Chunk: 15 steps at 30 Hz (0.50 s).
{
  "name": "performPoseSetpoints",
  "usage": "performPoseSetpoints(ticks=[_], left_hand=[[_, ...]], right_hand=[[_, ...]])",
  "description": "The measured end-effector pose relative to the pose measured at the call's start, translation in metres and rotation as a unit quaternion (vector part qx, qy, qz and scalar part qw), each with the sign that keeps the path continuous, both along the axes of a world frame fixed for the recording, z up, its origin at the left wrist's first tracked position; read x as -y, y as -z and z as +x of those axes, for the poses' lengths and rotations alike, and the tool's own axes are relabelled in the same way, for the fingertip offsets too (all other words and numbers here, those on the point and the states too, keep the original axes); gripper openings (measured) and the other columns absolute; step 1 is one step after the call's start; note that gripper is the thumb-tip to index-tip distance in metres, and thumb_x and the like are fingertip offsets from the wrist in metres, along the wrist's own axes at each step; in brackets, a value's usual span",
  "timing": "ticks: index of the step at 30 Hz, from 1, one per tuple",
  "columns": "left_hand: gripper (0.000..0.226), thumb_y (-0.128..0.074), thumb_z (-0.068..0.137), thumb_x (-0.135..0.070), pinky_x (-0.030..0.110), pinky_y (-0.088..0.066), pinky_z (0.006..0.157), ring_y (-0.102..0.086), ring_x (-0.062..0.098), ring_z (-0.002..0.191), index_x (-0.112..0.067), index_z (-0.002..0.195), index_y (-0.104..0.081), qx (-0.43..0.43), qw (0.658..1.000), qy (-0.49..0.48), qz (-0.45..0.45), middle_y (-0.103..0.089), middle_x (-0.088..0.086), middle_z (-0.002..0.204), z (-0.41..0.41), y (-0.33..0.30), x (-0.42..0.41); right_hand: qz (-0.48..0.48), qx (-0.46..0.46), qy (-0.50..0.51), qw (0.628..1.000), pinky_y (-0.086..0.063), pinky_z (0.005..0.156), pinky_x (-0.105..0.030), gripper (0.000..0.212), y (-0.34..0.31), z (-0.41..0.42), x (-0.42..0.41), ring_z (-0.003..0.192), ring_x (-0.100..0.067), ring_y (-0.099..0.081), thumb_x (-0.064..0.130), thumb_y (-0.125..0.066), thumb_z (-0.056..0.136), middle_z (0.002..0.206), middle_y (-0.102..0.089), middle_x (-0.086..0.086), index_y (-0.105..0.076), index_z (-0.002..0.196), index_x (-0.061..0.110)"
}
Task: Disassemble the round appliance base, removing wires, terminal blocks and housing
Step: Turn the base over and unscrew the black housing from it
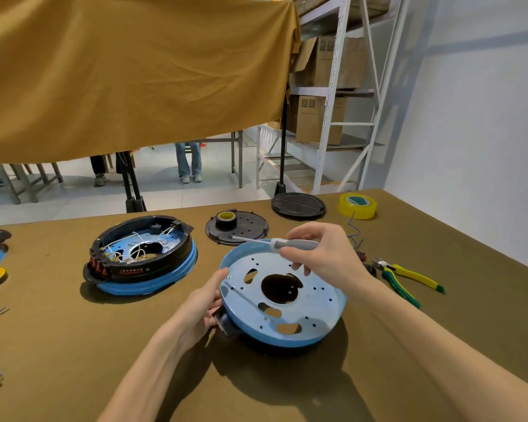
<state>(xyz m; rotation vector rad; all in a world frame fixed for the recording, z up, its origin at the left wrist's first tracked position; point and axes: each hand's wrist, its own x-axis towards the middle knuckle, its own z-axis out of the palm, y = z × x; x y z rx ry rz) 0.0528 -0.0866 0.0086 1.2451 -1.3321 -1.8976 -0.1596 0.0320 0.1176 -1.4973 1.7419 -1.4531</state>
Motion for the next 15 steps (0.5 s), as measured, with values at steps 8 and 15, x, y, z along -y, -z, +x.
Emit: performPoseSetpoints(ticks=[8, 15], left_hand=[[0.093, -0.077, 0.048, -0.090, 0.019, -0.049, 0.054, -0.053, 0.009, 0.058, -0.008, 0.090, -0.073, 0.030, 0.993, 0.113, -0.023, -0.056, -0.001, 0.068, 0.008, 0.008, 0.010], [0.113, -0.070, 0.040, -0.098, 0.016, -0.054, 0.060, -0.071, 0.002, 0.065, -0.008, 0.108, -0.073, 0.033, 0.995, 0.071, -0.070, -0.075, -0.007, 0.071, 0.005, 0.019, 0.006]], right_hand=[[-0.140, 0.069, 0.058, 0.986, -0.058, 0.057, -0.027, 0.033, 0.002, -0.004, 0.009, 0.066, -0.025, -0.073, 0.020, -0.084, 0.083, 0.079, -0.071, -0.010, -0.060, 0.104, 0.010], [-0.177, -0.084, 0.084, 0.977, -0.059, 0.061, -0.027, 0.033, 0.009, 0.010, 0.020, 0.079, -0.011, -0.065, 0.032, -0.078, 0.089, 0.087, -0.059, 0.020, -0.052, 0.108, 0.022]])
